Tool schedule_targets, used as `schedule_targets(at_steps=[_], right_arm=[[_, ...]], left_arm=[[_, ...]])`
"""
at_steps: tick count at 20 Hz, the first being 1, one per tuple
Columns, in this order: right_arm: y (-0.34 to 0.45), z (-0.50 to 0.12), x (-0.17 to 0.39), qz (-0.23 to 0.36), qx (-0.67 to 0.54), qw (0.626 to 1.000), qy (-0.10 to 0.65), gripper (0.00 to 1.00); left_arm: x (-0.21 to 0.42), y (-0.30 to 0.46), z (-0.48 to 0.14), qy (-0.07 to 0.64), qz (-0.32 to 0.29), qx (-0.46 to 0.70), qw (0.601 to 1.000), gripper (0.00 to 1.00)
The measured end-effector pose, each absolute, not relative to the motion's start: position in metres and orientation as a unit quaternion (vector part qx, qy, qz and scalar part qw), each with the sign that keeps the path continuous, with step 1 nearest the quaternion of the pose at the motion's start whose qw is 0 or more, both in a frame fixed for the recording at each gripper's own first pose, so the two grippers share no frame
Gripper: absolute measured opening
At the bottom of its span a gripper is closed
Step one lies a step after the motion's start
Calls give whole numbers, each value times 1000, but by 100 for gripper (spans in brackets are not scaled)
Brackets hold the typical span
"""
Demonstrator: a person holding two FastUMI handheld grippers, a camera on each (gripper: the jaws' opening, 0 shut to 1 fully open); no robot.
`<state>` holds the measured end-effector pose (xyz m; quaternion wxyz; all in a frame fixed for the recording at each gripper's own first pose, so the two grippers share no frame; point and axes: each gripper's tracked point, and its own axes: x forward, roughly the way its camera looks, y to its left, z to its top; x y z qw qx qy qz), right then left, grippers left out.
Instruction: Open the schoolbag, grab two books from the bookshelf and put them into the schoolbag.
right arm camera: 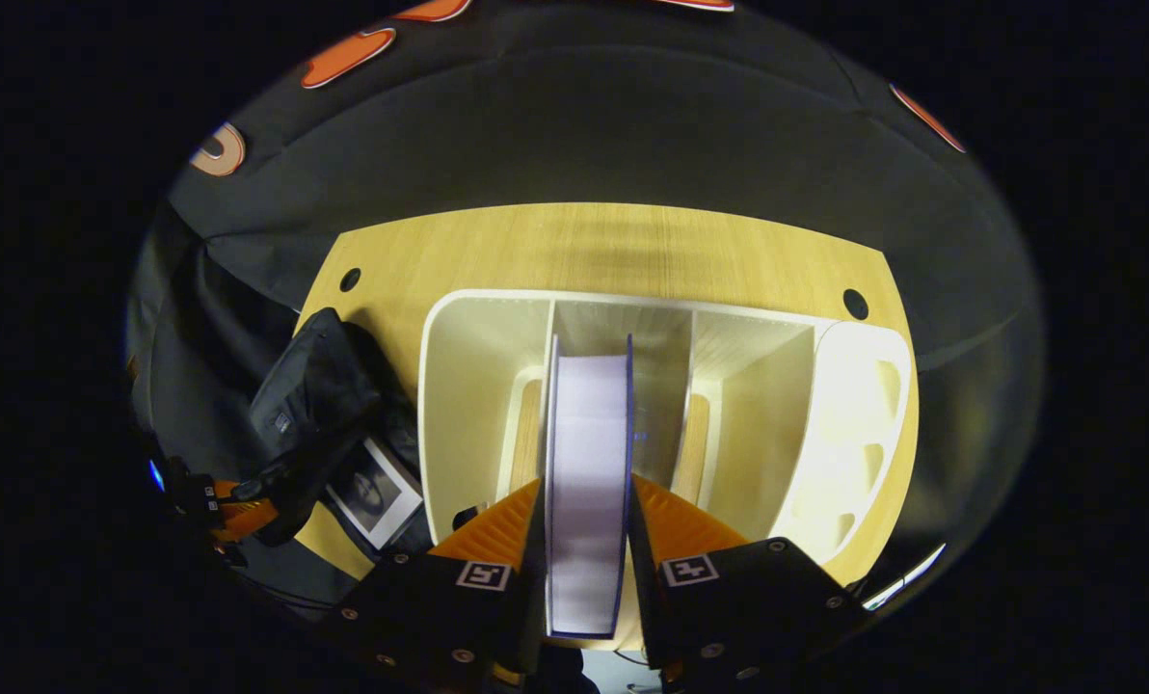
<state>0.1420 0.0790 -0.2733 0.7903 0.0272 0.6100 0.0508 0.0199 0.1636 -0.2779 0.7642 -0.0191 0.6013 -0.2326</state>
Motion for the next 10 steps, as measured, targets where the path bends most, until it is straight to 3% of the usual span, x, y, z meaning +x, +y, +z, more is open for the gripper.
schedule_targets(at_steps=[2,6,7,8,10], right_arm=[[74,-272,139,39,36,786,616,36],[65,-257,134,27,41,795,605,32],[64,-250,132,23,48,797,602,22],[64,-242,128,22,55,798,600,31],[60,-224,121,18,64,806,588,30]], left_arm=[[20,162,-276,601,-231,-17,765,3],[22,161,-275,599,-232,-14,766,3],[22,162,-275,598,-232,-12,767,3],[23,161,-274,596,-234,-11,768,3],[24,161,-273,591,-243,-6,769,4]])
